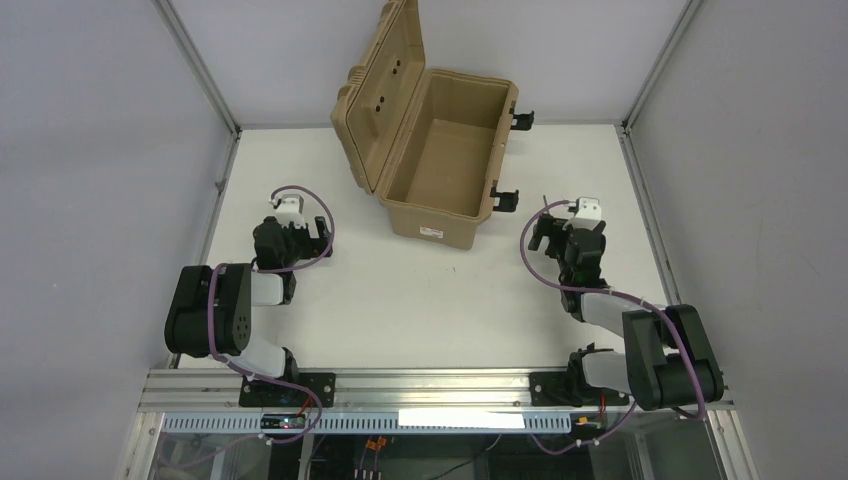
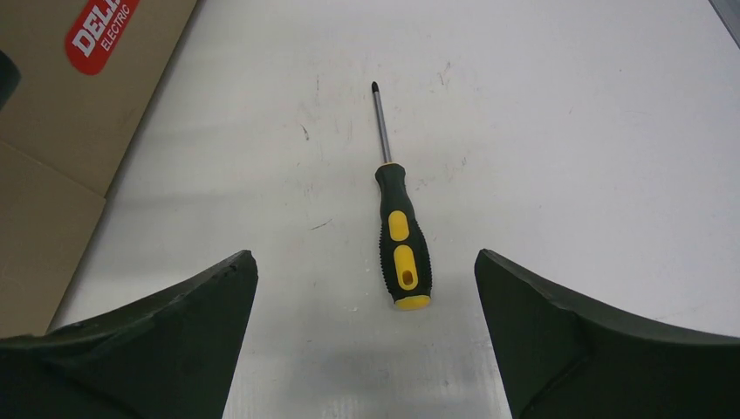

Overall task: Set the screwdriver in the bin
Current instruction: Pick up the screwdriver from the center of the board.

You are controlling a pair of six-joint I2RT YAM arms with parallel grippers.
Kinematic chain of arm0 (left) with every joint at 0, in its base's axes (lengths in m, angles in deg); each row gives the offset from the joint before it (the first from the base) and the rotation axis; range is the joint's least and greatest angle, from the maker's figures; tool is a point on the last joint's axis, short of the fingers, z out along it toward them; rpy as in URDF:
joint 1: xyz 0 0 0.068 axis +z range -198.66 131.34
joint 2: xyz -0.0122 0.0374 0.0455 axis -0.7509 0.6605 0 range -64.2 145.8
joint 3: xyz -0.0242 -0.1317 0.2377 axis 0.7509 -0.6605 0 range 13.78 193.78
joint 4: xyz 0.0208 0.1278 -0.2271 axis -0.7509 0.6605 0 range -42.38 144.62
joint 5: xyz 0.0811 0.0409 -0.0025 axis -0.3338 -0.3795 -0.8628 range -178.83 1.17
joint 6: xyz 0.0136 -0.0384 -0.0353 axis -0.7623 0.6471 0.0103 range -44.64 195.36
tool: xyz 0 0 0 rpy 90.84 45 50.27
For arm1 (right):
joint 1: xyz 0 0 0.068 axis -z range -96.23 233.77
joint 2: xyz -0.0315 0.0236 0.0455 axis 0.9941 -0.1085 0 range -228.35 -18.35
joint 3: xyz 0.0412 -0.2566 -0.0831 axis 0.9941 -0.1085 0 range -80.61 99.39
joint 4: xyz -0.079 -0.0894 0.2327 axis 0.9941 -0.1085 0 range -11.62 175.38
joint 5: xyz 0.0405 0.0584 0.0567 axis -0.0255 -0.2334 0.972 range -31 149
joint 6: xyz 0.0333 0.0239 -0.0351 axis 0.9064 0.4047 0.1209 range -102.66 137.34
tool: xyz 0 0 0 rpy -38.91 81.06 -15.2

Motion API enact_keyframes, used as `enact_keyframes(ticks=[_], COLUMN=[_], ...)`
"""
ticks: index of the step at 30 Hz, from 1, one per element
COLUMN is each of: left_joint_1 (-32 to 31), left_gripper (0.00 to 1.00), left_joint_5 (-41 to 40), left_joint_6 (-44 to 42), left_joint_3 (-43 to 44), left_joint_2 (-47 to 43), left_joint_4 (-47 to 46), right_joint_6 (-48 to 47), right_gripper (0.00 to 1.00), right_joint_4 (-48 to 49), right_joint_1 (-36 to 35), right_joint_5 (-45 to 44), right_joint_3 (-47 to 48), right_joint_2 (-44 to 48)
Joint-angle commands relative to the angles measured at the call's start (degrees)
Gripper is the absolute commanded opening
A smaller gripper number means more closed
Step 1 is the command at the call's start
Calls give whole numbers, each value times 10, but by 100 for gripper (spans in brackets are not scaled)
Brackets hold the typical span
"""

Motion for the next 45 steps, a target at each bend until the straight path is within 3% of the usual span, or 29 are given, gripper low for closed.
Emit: enact_keyframes(ticks=[1, 25, 34, 45], left_joint_1=[-3, -3, -3, -3], left_gripper=[99, 99, 99, 99], left_joint_5=[-5, -5, -5, -5], left_joint_6=[-6, -6, -5, -6], left_joint_3=[6, 6, 6, 6], left_joint_2=[-11, -11, -11, -11], left_joint_4=[-17, -17, -17, -17], right_joint_6=[-4, -15, -18, -25], right_gripper=[100, 100, 99, 99], right_joint_4=[15, 39, -179, -464], right_joint_1=[-3, -3, -2, -3], right_joint_5=[-1, -17, -42, -76], right_joint_3=[21, -10, 96, 341], right_joint_2=[0, 46, 155, 207])
